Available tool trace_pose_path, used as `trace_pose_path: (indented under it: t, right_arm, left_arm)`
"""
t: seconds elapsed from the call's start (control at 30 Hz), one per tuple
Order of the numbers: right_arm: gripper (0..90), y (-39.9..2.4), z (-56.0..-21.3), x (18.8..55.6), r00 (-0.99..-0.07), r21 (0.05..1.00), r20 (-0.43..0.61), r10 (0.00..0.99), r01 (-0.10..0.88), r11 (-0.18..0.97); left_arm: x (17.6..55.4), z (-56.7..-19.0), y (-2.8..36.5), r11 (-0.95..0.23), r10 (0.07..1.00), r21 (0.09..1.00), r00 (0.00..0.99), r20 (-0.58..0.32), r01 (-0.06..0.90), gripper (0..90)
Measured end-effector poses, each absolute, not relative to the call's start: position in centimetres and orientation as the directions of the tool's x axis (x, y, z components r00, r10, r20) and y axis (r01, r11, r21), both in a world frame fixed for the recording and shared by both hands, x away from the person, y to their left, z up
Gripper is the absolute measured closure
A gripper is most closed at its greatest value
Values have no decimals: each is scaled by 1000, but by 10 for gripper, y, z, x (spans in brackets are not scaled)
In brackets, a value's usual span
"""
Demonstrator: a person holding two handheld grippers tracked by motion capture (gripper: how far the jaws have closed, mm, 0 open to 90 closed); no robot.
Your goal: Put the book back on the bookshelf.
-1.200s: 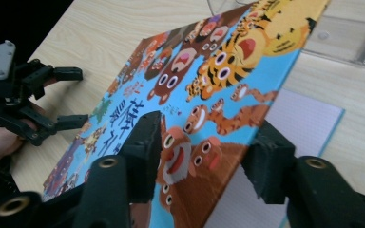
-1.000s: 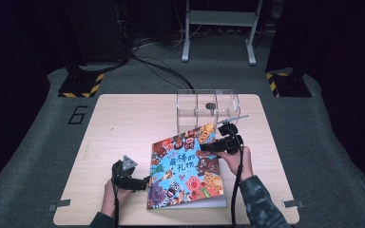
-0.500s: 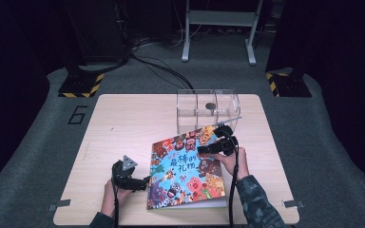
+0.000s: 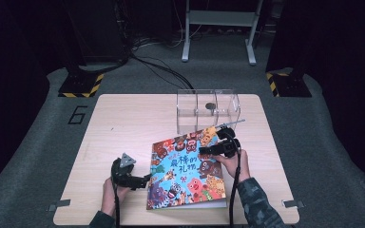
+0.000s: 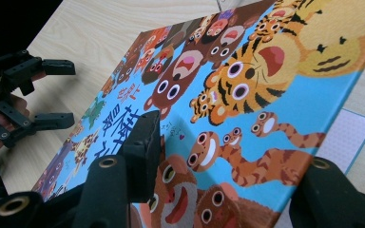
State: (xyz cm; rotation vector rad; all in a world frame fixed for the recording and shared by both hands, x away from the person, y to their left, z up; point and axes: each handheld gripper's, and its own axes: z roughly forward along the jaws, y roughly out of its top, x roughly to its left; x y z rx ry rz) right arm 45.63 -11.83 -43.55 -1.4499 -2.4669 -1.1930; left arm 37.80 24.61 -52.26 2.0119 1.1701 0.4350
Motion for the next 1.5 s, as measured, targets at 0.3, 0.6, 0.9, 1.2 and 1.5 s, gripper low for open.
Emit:
trace_pose_path:
  t: [0.3,0.6,0.9,1.2,1.5]
  right_arm:
    - [471,-118,-436,457,-552,570,404,729,775,272]
    - [322,-112,-436,462,-579,561,364,730,762,324]
    - [445,-108,-427,473,-552,561,352,756,771,301]
    - [538,-106,-415,472,-609,616,342,716,721,318]
    - [553,-109,-415,468,-650,662,323,688,675,327]
  left_arm:
    - [384,-529,242,-255,828,749,538,-158,612,0]
    - [382,-531,243,-269,797,760,580,-170,591,0]
    - [383,-530,244,-273,789,757,589,-177,594,1]
    - [384,-530,246,-264,785,758,589,-191,596,5]
    - [384,-530,247,-270,786,760,591,-181,591,9]
